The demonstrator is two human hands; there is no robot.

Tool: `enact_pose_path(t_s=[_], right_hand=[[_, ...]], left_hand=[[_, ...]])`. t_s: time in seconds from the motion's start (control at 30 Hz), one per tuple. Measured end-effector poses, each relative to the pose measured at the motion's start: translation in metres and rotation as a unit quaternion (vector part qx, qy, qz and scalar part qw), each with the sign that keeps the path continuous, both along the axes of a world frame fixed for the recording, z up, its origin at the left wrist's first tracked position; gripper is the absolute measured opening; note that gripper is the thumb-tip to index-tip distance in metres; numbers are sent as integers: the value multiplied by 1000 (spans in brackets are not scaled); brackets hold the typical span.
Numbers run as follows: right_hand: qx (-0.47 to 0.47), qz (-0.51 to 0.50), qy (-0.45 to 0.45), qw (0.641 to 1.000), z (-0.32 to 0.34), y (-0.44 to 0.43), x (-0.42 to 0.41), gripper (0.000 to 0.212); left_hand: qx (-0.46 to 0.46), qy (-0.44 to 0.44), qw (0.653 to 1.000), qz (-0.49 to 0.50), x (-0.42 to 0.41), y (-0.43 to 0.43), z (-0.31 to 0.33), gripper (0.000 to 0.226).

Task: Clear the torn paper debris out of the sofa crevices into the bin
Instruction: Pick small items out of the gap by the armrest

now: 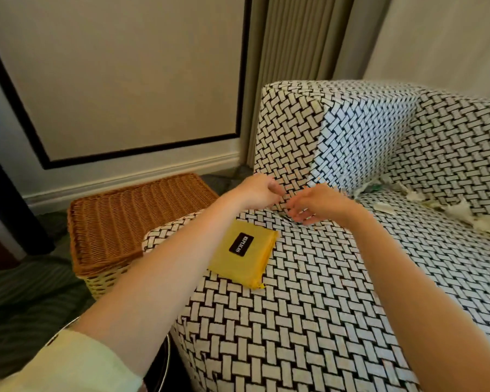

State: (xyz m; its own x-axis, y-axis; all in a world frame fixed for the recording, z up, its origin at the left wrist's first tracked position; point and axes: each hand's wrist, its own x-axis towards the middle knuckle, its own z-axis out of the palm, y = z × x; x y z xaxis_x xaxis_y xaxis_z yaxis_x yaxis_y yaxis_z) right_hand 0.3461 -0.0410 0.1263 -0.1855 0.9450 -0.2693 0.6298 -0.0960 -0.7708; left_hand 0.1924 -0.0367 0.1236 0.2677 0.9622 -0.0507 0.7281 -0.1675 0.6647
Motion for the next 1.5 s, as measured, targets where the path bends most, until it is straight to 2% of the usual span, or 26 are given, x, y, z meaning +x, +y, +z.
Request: enact_pose_path(t_s=[0.1,0.2,0.33,0.57,0.77,0.93,1.03,1.07,1.1,1.13,1.17,1.2,1.23,1.27,1.3,1.37,1.43,1.5], right_hand=[[110,44,-111,987,-17,-1,19,18],[205,-8,-88,975,-35,-1,34,20],[189,-37,-105,976,-42,14,50,14],[206,-7,-207,956,-53,21,46,14],[190,40,-220,956,-55,21,47,20],[273,44,-293,915,-59,18,41,22],[312,11,-253,916,-58,18,44,24],[321,-15,-218,922,-56,18,46,23],[318,-42,-170,932,-54,18,48,21],[305,-63,-114,943,-49,18,51,20],[283,-76,-63,954,-44,17,54,18],[261,-85,-25,961,-39,15,58,16],[241,-97,3,966,-35,13,63,15],[224,-114,26,968,-31,12,68,15],[209,-131,46,968,-27,12,74,16],[177,-148,72,970,-22,12,83,18],[146,-144,99,974,-19,11,88,15],[122,-120,131,977,-16,11,86,15]], left_hand=[[3,1,1000,15,13,3,-15,28],[3,38,998,41,27,4,-28,42],[18,35,994,100,46,4,-40,68],[110,129,975,144,61,5,-57,47],[116,63,980,150,56,8,-58,51],[182,73,969,147,55,3,-61,25],[188,15,971,147,56,-3,-55,9],[168,-20,974,152,59,-5,-51,16],[129,-95,974,161,63,-9,-46,19],[53,-210,960,179,69,-14,-40,13],[-53,-360,910,197,77,-20,-33,3],[-166,-490,830,209,85,-24,-30,12],[-262,-587,735,217,93,-28,-29,17],[-315,-640,664,224,100,-31,-29,15],[-346,-671,612,236,107,-31,-30,13],[-358,-700,558,265,118,-26,-31,17],[-337,-705,557,283,124,-18,-32,20],[-315,-709,569,272,123,-11,-33,24]])
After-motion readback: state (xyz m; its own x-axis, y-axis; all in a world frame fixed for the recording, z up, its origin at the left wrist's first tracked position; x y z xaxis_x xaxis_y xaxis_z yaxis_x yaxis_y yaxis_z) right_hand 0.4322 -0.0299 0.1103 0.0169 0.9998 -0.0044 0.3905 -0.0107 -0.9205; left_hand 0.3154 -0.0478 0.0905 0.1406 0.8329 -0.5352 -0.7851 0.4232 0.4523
